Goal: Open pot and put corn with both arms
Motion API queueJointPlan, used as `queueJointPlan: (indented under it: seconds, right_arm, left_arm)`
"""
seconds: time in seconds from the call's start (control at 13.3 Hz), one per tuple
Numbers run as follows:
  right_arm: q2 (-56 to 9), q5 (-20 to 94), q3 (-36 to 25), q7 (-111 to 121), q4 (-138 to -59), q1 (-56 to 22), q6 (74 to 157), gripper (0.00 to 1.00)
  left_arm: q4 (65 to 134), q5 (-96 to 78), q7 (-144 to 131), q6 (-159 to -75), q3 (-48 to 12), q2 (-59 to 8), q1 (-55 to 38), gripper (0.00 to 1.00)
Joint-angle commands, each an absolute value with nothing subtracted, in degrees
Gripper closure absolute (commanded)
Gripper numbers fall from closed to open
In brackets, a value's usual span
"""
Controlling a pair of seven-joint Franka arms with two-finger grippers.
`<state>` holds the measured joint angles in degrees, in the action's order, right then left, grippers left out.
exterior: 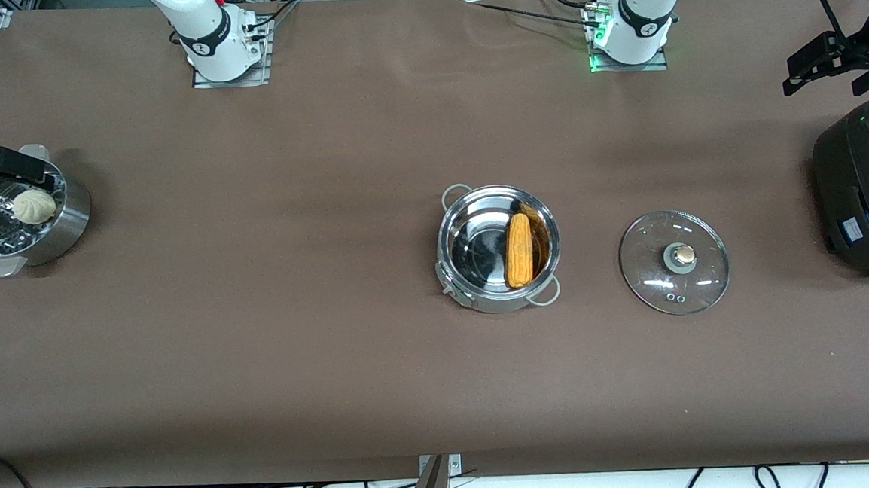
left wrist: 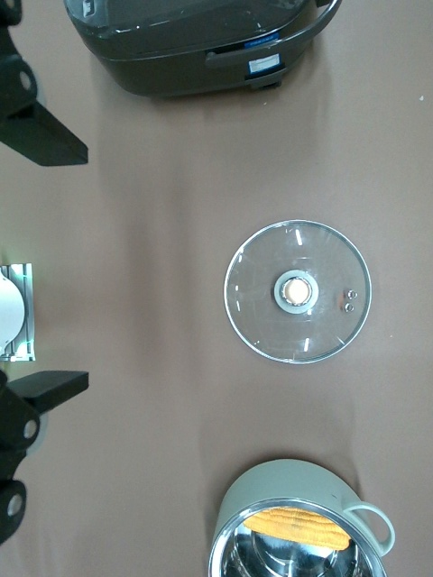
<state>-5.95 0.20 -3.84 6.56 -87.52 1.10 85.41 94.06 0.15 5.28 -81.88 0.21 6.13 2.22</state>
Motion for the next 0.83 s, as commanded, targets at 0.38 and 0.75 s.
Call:
queueJointPlan:
  seconds: [0.38, 0.75]
  right_arm:
    - [-0.96, -0.52, -3.16, 6.50, -95.37, -0.53, 87.02, 0.00]
    - [-2.37, -1.40, -2.90, 5.98, -93.61, -0.70, 87.27, 0.00]
  left_arm:
    - [92.02, 1.85, 4.92, -80.42, -0.35, 5.27, 1.84, 0.00]
    - [92.02, 1.85, 5.01, -80.42, -0.35, 5.27, 2.11, 0.00]
